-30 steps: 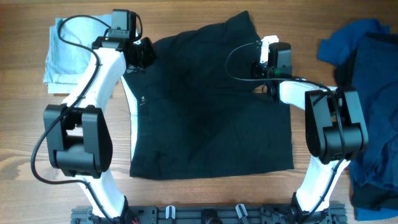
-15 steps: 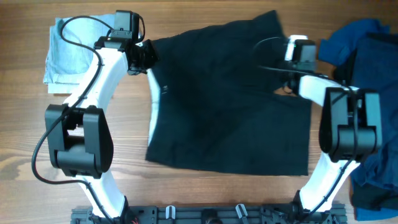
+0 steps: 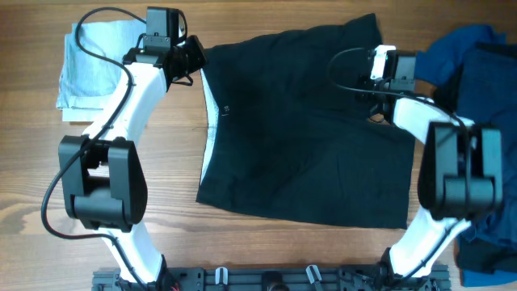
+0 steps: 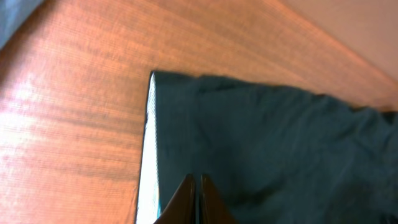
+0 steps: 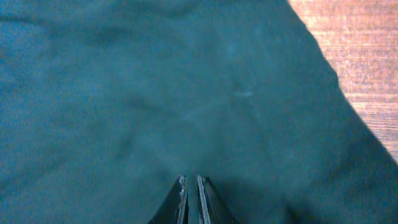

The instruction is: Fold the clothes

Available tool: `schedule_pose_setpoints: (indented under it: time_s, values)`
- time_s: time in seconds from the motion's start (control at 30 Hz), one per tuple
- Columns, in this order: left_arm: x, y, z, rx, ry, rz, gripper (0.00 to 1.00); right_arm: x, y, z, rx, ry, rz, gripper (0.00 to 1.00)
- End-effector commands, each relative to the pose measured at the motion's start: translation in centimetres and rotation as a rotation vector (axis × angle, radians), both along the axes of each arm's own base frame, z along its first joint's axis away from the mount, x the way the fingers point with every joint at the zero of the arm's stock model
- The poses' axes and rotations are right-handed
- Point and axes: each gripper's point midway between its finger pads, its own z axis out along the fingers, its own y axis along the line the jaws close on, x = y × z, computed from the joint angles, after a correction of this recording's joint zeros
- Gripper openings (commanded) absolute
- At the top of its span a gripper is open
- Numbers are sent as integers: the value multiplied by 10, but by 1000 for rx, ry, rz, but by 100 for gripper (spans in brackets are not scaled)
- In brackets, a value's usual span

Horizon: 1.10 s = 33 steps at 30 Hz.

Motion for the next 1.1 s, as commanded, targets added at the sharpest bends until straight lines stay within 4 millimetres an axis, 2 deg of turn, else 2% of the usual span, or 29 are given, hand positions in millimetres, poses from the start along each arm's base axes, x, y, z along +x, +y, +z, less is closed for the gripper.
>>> schedule_pose_setpoints:
  time_s: [0.0,0.07,0.17,0.33,0.6,0.87,0.97,1.07]
  values:
    - [3,0,-21,21,19,-13,4,1,2,86,63,-128,-33,9]
    - [5,-3,-33,17,33,-19,4,-9,-1,97,60,-113,-49,9]
    - [11,-6,-54,9,42,-27,4,-28,-17,101,62,-59,-154,6]
    - [21,-17,-74,-37,27,-62,4,-48,-36,85,47,41,-215,4]
    - [33,-14,-98,-29,7,-55,4,-75,-56,66,39,163,-274,4]
    - [33,20,-144,74,59,-1,4,-97,-66,54,48,259,-312,4]
    - [34,42,-149,88,66,35,4,-98,-70,54,48,258,-321,6]
    - [39,61,-146,86,51,71,4,-97,-72,55,49,254,-327,8]
